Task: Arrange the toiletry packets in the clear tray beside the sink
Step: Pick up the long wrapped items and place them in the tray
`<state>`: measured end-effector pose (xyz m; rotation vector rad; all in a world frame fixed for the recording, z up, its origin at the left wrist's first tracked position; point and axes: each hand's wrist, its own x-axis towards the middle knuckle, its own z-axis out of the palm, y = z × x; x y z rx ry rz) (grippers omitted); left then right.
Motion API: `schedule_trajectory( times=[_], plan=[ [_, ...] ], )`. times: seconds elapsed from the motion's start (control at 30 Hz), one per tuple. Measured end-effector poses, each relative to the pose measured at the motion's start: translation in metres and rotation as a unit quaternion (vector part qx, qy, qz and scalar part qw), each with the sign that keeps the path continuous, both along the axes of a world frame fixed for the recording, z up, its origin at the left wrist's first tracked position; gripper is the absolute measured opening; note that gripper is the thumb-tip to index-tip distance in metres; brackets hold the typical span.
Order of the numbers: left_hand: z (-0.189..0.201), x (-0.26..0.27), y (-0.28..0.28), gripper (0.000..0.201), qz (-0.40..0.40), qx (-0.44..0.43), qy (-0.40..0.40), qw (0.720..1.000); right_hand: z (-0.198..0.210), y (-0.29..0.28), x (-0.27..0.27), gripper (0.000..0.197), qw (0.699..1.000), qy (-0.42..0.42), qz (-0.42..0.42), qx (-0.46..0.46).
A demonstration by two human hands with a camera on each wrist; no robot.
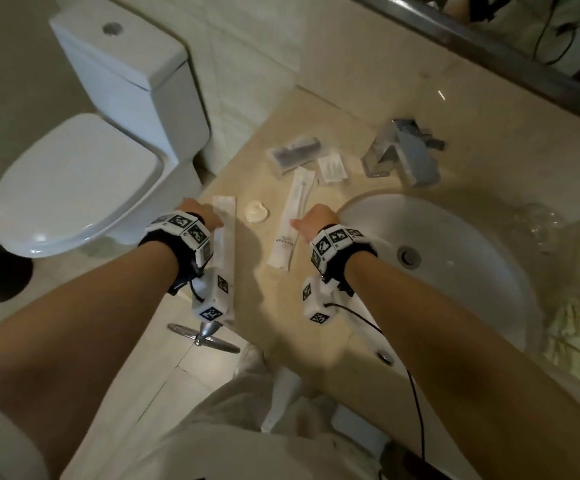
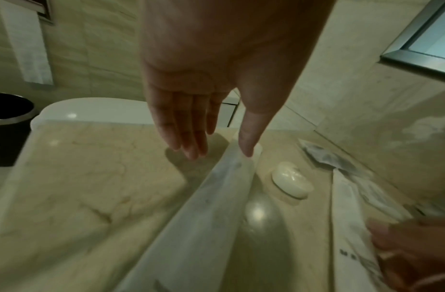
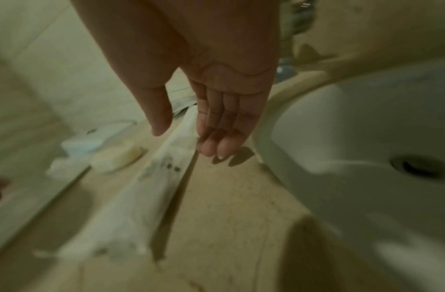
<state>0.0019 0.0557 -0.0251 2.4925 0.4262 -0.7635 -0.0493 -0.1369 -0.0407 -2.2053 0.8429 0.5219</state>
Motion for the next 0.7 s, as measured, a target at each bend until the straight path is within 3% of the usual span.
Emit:
schedule_trajectory(
  times=[0.2,0.33,0.47,0.57,0.63,0.7],
  plan=[
    [-0.006,0.000,-0.004,0.057,-0.048,0.017,0.013,0.999,-0.006,0.015,0.007,0.039,0.998,0.006,0.031,-0.063],
    [-0.021,0.003,-0.006,0.071,-0.031,0.003,0.022,0.999,-0.010,0.019,0.012,0.032,0.997,0.018,0.030,-0.075],
    [-0.021,0.006,-0.006,0.044,-0.043,-0.026,0.035,0.998,-0.010,0.012,0.013,0.041,0.998,0.044,0.042,-0.035],
    [-0.019,0.009,-0.005,0.047,-0.017,-0.064,0.029,0.997,-0.008,0.008,0.011,0.043,0.998,0.046,0.032,-0.011],
    [-0.014,0.011,-0.005,0.043,-0.010,-0.094,0.003,0.996,-0.004,0.004,0.011,0.043,0.998,0.052,0.034,0.003],
    [-0.007,0.013,-0.007,0.026,-0.012,-0.111,-0.038,0.993,0.004,-0.001,0.010,0.044,0.998,0.049,0.036,0.014]
  ],
)
